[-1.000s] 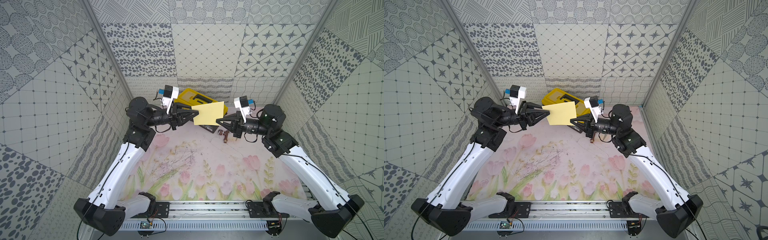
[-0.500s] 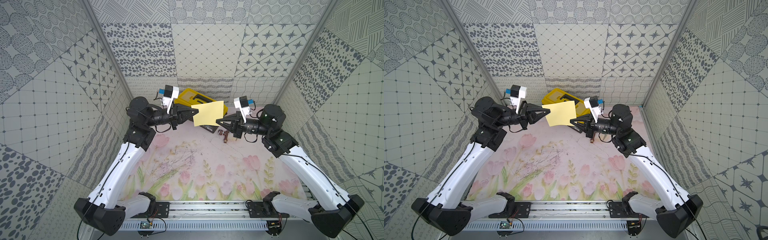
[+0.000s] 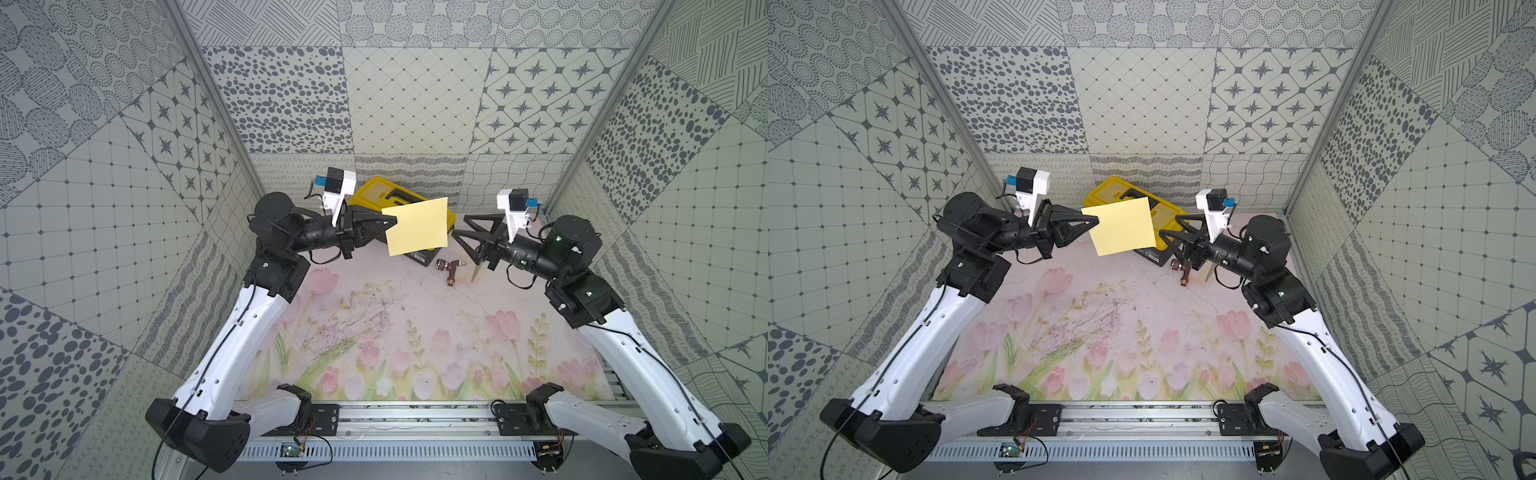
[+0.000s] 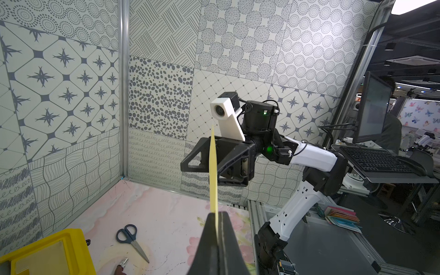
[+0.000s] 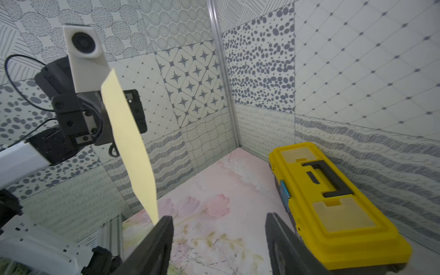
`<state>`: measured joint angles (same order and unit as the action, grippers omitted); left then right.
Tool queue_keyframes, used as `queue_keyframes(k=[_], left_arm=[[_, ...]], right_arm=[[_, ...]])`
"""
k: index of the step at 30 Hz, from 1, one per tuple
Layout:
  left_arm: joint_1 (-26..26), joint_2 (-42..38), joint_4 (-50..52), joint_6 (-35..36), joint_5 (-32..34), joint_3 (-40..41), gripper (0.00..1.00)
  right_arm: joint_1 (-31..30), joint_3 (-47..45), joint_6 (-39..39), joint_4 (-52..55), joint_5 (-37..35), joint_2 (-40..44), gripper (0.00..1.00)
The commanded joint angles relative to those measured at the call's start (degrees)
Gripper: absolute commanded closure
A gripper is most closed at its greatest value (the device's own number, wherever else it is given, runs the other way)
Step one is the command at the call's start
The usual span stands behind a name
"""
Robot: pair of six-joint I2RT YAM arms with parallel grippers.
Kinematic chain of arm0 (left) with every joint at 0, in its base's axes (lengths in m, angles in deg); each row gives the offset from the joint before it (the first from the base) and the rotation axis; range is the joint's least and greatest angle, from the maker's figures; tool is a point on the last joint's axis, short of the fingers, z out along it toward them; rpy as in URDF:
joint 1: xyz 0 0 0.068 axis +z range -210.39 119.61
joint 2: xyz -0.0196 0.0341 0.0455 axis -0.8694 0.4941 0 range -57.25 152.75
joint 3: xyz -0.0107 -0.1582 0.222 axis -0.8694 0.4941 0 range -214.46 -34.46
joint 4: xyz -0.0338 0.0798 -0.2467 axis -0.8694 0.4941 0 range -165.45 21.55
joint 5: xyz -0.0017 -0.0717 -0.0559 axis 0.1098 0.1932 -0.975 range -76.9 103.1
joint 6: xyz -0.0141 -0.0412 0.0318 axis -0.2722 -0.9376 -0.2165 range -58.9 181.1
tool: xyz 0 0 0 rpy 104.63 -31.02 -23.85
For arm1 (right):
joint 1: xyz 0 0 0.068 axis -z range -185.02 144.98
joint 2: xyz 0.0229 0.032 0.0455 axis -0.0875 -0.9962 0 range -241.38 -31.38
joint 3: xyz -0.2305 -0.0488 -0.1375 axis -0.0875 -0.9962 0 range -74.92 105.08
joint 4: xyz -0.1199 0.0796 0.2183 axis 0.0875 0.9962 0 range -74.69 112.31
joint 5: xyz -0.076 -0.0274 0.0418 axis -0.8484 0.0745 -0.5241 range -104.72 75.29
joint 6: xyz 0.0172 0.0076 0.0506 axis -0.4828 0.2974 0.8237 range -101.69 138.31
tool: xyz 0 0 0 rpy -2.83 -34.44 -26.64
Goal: Fold the square paper along the opposite sides
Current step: Pick up the paper from the center of the board, then fold the paper.
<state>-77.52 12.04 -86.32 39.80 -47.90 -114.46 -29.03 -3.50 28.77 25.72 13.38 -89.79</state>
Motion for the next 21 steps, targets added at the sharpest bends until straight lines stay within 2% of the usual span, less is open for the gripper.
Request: queue_keyframes(k=[1, 9, 21], left_arm=[[-1.62, -0.48, -0.70, -0.67, -1.06, 0.37, 1.00], [-2.65, 1.56, -0.78, -1.35, -1.23, -0.76, 1.00], [-3.00, 3.90, 2.53, 1.17, 0.56, -1.96, 1.00]], right_arm=[[2.30, -0.11, -1.98, -1.19, -7.24, 0.64, 0.34], [3.05, 2.23, 1.80, -2.12, 5.29, -4.47, 0.34], [0.99, 2.32, 5.12, -5.23, 15.07, -4.78, 0.34]])
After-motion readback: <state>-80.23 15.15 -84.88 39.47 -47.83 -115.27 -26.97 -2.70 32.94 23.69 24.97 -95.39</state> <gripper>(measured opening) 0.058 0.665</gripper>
